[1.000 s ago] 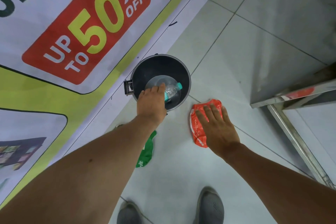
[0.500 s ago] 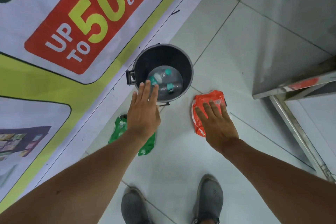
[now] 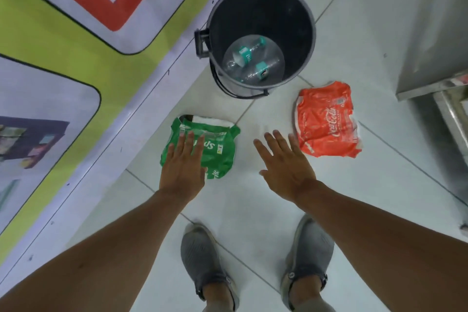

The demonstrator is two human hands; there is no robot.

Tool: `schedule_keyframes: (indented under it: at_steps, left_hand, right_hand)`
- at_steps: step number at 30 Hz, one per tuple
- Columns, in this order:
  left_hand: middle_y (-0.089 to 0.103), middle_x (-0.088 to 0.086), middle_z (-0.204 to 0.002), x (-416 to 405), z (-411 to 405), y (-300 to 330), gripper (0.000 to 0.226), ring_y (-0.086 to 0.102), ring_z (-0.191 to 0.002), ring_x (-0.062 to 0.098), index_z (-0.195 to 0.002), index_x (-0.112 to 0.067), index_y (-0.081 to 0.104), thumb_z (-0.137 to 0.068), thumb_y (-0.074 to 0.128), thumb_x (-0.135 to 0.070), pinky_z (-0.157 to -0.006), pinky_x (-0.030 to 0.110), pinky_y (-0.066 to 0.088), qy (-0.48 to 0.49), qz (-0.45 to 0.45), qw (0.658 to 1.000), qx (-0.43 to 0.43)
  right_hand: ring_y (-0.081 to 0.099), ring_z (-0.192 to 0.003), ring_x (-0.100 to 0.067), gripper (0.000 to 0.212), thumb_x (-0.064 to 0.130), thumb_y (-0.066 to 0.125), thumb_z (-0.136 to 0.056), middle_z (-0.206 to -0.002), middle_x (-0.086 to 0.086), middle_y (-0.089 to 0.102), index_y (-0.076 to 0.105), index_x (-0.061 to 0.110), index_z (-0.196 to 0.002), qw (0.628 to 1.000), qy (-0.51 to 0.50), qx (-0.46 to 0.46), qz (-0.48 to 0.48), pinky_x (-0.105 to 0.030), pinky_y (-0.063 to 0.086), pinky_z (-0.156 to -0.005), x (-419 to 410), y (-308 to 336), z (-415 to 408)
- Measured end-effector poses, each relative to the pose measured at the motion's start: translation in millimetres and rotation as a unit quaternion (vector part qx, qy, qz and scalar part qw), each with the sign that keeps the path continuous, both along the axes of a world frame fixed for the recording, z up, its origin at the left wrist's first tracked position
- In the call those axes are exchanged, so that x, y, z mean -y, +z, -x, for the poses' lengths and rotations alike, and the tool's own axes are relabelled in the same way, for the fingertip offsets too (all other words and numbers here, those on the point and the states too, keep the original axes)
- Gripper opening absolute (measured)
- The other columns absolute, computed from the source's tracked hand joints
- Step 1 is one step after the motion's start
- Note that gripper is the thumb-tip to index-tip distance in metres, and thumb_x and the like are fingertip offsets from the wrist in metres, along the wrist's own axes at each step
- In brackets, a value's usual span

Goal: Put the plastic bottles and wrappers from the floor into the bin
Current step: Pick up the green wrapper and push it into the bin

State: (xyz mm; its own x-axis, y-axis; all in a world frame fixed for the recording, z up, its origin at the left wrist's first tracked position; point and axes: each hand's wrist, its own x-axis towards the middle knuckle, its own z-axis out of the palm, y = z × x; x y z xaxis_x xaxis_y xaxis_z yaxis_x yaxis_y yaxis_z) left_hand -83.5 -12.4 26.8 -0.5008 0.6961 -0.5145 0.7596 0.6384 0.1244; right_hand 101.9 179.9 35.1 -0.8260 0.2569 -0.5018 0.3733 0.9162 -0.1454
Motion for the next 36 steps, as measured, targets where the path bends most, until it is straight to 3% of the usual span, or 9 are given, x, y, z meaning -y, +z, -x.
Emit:
schedule_keyframes:
  at_steps: [6, 11, 14, 20, 24, 26, 29, 31, 36]
  left_hand:
    - [-0.001, 0.016, -0.173, 21.9, 35.0, -53.2, 0.087, -0.003, -0.16, 0.035, -0.164, -0.016, 0.005, -0.099, 0.05, -0.052, -0.128, 0.057, 0.01, 0.001, -0.004, 1.0, -0.021]
    - [-0.014, 0.014, -0.172, 28.7, 49.4, -91.0, 0.088, -0.011, -0.159, 0.033, -0.164, -0.017, -0.007, -0.101, 0.032, -0.064, -0.128, 0.057, 0.003, 0.035, -0.042, 0.998, -0.03]
    - [-0.018, 0.01, -0.172, 27.5, 45.6, -112.9, 0.089, -0.012, -0.159, 0.034, -0.163, -0.02, -0.01, -0.1, 0.032, -0.067, -0.125, 0.061, 0.004, 0.071, -0.045, 0.996, -0.018]
    - [-0.015, 0.009, -0.172, 33.3, 36.6, -143.2, 0.079, -0.01, -0.158, 0.038, -0.162, -0.025, -0.01, -0.106, 0.042, -0.039, -0.125, 0.062, 0.015, 0.09, -0.068, 0.993, 0.021]
    - [-0.008, 0.006, -0.173, 38.7, 35.5, -145.0, 0.09, -0.008, -0.159, 0.036, -0.163, -0.027, -0.008, -0.1, 0.057, -0.019, -0.126, 0.06, 0.019, 0.096, -0.096, 0.99, 0.044]
    - [-0.007, 0.002, -0.174, 41.7, 34.8, -140.4, 0.102, -0.005, -0.16, 0.033, -0.163, -0.028, -0.007, -0.094, 0.067, -0.014, -0.121, 0.056, 0.034, 0.102, -0.102, 0.988, 0.06]
    - [-0.008, -0.005, -0.173, 40.5, 31.3, -131.0, 0.106, -0.003, -0.16, 0.029, -0.163, -0.028, -0.007, -0.091, 0.07, -0.012, -0.101, 0.048, 0.055, 0.111, -0.092, 0.987, 0.067]
    - [-0.006, -0.004, -0.174, 37.9, 26.5, -123.5, 0.103, -0.002, -0.16, 0.026, -0.163, -0.024, -0.005, -0.092, 0.069, -0.015, -0.099, 0.046, 0.055, 0.109, -0.095, 0.987, 0.071]
    - [0.0, 0.0, -0.174, 25.0, 10.3, -90.3, 0.091, 0.001, -0.16, 0.022, -0.165, -0.018, 0.0, -0.097, 0.061, -0.013, -0.115, 0.045, 0.042, 0.113, -0.111, 0.985, 0.07]
  right_hand:
    - [0.005, -0.155, -0.035, 0.086, 0.058, 0.049, -0.093, -0.168, -0.016, 0.012, 0.011, 0.018, -0.159, 0.999, -0.007, -0.02, 0.04, -0.059, 0.008, -0.124, 41.4, -59.6, 51.4]
    - [-0.002, -0.155, -0.038, 0.092, 0.066, 0.047, -0.09, -0.169, -0.016, -0.008, 0.004, 0.023, -0.159, 0.997, -0.04, -0.047, 0.036, -0.063, 0.01, -0.122, 59.7, -99.2, 86.0]
    - [-0.001, -0.154, -0.042, 0.089, 0.069, 0.043, -0.09, -0.168, -0.016, -0.009, 0.005, 0.026, -0.159, 0.997, -0.056, -0.045, 0.034, -0.065, 0.014, -0.12, 65.3, -120.5, 93.2]
    - [0.005, -0.152, -0.047, 0.07, 0.04, 0.057, -0.096, -0.167, -0.021, 0.001, 0.027, 0.017, -0.154, 0.99, -0.093, -0.077, 0.074, -0.063, 0.033, -0.116, 76.7, -146.7, 94.5]
    - [0.007, -0.153, -0.042, 0.053, 0.017, 0.051, -0.098, -0.168, -0.017, 0.007, 0.039, 0.013, -0.149, 0.981, -0.134, -0.099, 0.095, -0.058, 0.056, -0.094, 79.8, -142.8, 93.3]
    - [0.013, -0.153, -0.042, 0.052, 0.011, 0.038, -0.094, -0.168, -0.016, 0.011, 0.043, 0.009, -0.146, 0.978, -0.144, -0.108, 0.101, -0.056, 0.059, -0.087, 79.3, -137.0, 94.4]
    - [0.045, -0.137, -0.044, 0.057, 0.014, 0.03, -0.09, -0.166, -0.015, 0.018, 0.047, 0.005, -0.143, 0.976, -0.146, -0.126, 0.1, -0.054, 0.058, -0.09, 77.6, -126.7, 96.4]
    - [0.061, -0.117, -0.041, 0.057, 0.016, 0.029, -0.088, -0.165, -0.012, 0.022, 0.051, 0.004, -0.139, 0.973, -0.151, -0.145, 0.102, -0.051, 0.059, -0.087, 77.0, -118.3, 96.0]
    - [0.07, -0.095, -0.038, 0.048, 0.012, 0.035, -0.092, -0.163, -0.009, 0.03, 0.056, 0.003, -0.134, 0.962, -0.174, -0.173, 0.116, -0.047, 0.06, -0.084, 75.3, -80.8, 86.8]
